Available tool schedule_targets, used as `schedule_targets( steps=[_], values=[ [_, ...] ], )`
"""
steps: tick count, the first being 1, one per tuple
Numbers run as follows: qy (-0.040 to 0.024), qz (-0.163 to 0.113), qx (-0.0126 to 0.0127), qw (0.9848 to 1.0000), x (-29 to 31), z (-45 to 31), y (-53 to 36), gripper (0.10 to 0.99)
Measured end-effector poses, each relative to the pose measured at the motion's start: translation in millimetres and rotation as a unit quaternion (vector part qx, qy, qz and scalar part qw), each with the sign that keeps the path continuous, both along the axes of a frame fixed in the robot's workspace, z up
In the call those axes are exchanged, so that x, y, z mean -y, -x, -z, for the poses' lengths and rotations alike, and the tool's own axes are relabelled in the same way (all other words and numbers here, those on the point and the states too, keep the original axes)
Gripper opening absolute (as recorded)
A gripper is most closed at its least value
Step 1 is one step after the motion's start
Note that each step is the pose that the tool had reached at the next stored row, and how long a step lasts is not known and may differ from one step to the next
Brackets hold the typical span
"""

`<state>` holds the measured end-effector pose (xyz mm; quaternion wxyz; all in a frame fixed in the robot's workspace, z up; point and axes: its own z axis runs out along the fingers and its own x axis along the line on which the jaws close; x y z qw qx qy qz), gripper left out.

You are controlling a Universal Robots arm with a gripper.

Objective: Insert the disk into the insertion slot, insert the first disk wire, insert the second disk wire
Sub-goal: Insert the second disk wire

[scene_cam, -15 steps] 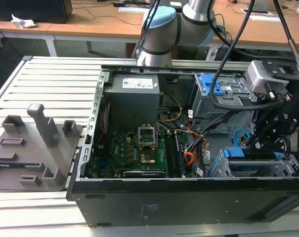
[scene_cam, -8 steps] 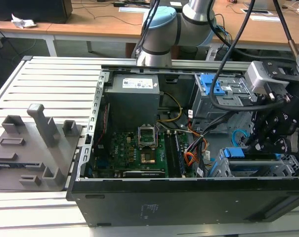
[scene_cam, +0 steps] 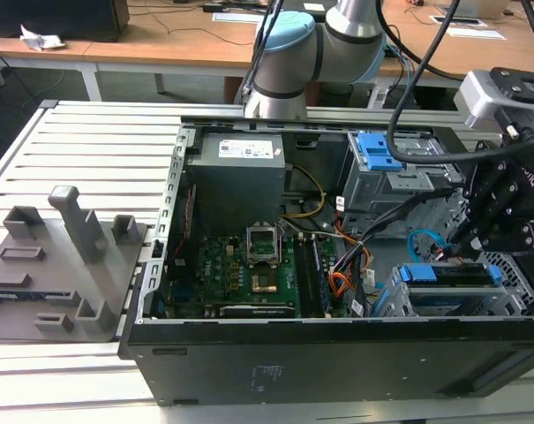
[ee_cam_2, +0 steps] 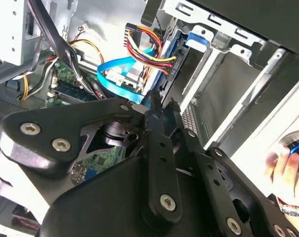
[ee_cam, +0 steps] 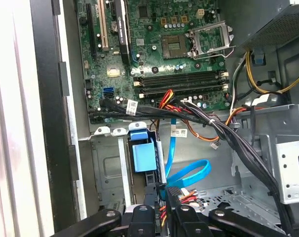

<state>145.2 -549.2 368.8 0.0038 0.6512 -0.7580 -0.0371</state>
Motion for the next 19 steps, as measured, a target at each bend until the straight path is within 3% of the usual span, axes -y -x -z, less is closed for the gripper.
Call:
schedule_targets(
  steps=[1,3,9,12,19],
  values=[
    [-0.0001,0.000,0.0000,1.0000,-0.2,-0.7,0.0,0.227],
    [-0.0001,0.000,0.0000,1.0000,-0.2,-1.0,0.0,0.106],
    [0.0000,0.000,0.0000,1.0000,-0.2,-1.2,1.1,0.106],
    [-0.0001,0.000,0.0000,1.0000,-0.2,-1.1,12.2,0.106],
    [0.0000,0.000,0.0000,1.0000,-0.2,-1.1,13.5,0.106]
  ],
)
